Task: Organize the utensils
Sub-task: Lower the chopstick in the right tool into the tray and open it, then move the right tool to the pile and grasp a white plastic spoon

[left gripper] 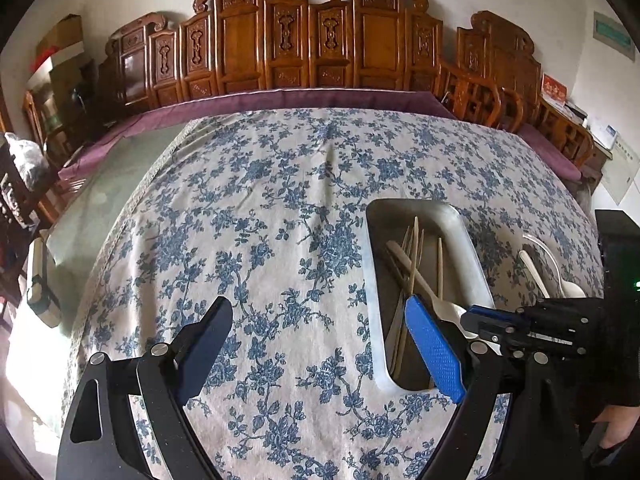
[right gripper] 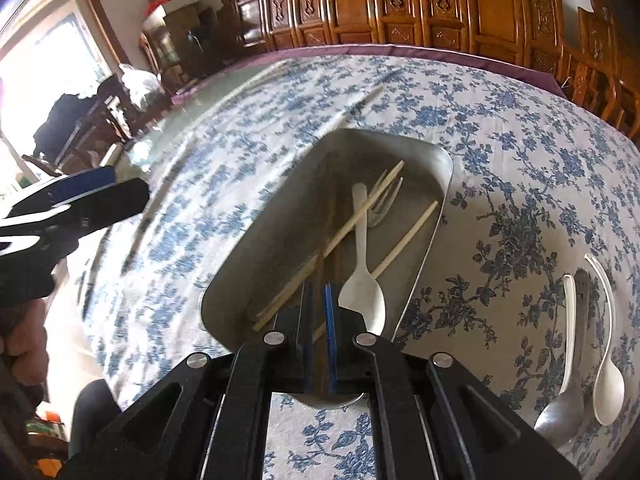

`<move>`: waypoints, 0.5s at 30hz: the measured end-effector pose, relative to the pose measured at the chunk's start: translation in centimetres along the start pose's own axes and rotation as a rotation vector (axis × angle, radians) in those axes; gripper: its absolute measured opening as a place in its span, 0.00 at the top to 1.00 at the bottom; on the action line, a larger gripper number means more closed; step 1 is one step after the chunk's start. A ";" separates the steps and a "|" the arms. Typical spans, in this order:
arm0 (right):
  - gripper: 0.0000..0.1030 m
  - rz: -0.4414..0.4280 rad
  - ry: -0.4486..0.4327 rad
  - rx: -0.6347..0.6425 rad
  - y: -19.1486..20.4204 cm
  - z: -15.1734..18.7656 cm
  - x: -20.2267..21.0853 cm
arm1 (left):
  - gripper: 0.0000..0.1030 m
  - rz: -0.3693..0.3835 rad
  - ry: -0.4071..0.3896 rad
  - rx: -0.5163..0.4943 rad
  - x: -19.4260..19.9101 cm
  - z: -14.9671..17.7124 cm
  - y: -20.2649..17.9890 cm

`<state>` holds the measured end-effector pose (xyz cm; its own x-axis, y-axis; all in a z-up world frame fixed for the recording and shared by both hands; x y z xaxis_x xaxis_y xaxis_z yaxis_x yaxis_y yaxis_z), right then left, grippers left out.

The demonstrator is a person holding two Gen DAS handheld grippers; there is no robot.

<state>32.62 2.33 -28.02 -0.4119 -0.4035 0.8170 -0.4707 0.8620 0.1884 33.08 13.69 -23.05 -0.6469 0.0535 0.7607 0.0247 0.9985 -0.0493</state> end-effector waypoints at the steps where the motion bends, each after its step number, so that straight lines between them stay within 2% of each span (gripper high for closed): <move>1: 0.93 -0.009 -0.010 0.005 0.1 -0.1 0.4 | 0.18 0.000 0.000 -0.001 0.0 0.0 -0.1; 8: 0.93 -0.005 -0.091 -0.008 -2.2 0.2 5.0 | 0.18 0.026 0.002 -0.011 0.4 0.6 -2.4; 10: 0.87 0.009 -0.103 -0.032 -3.7 0.8 6.3 | 0.18 0.043 0.003 -0.016 0.4 0.8 -3.5; 15: 0.84 0.114 -0.119 -0.016 -8.7 3.3 9.1 | 0.18 0.082 -0.001 -0.051 0.9 1.2 -7.0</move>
<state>30.40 -9.85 -23.99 -0.5521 -0.3353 0.7634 -0.4033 0.9087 0.1075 31.39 6.78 -22.85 -0.6422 0.1354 0.7545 0.1169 0.9901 -0.0782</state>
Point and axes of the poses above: each gripper's, at about its wrist camera, not at the fingertips, and x roughly against the way its jaws point, y to its left, z to its underside, the point moved 10 cm from there along -x, roughly the way its jaws point, and after that the axes turned 4 degrees about z, right-handed, at the moved point
